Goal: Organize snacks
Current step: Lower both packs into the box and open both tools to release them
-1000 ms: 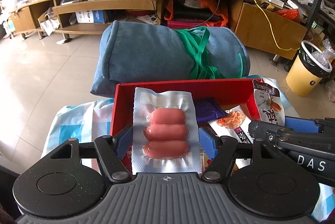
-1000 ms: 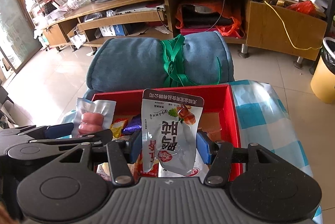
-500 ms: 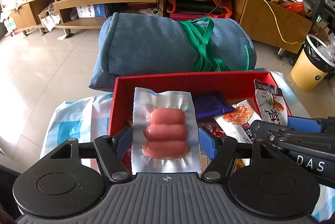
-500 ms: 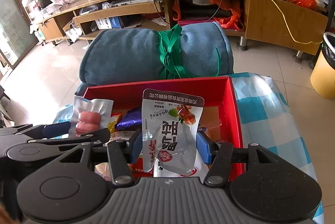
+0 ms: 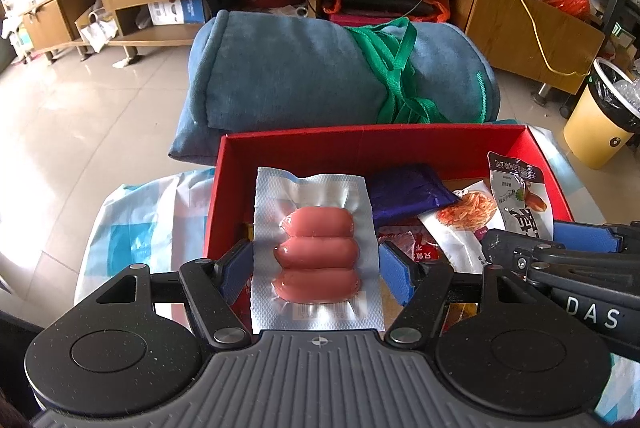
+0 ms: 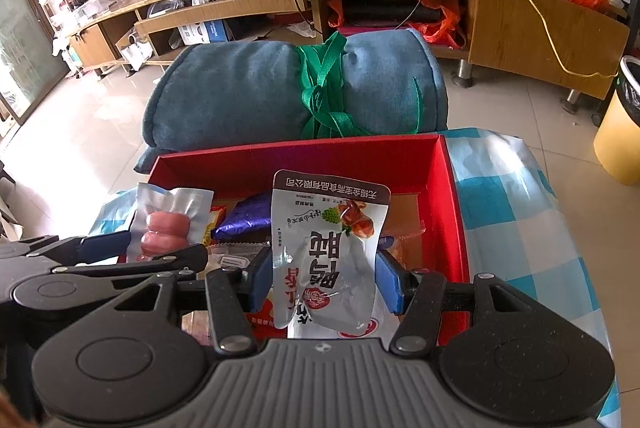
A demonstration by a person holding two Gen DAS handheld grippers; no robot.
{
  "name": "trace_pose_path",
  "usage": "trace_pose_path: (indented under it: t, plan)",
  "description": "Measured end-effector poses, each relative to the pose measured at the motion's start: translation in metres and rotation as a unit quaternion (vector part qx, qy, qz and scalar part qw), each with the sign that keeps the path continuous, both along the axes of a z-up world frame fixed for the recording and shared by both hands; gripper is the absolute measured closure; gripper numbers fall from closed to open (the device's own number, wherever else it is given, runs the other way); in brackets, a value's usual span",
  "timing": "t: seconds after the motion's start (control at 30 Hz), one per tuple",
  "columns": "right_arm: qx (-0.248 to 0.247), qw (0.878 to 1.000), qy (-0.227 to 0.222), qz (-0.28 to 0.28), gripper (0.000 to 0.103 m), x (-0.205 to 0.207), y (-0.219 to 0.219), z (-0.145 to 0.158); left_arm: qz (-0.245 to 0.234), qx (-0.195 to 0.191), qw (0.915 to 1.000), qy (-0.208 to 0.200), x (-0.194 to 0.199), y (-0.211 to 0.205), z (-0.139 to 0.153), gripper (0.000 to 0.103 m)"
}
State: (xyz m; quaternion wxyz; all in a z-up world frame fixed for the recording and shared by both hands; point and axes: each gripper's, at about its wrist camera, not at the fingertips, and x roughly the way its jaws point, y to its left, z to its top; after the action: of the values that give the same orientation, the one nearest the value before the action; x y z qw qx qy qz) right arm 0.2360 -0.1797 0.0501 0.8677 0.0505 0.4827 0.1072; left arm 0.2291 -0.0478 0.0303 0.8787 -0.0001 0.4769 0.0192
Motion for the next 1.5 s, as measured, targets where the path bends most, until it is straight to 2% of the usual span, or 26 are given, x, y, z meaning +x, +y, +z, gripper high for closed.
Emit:
trace_pose_path:
  t: [1.13, 1.5]
  plan:
    - [-0.006, 1.000, 0.024, -0.001, 0.052, 0.018, 0.003, -0.017, 0.015, 0.003, 0.9996, 0.024, 0.016, 0.001, -0.017, 0.029]
    - [-0.020, 1.000, 0.021, 0.003, 0.051, 0.016, 0.007, -0.020, 0.016, 0.016, 0.9995, 0.025, 0.014, 0.001, -0.021, 0.029]
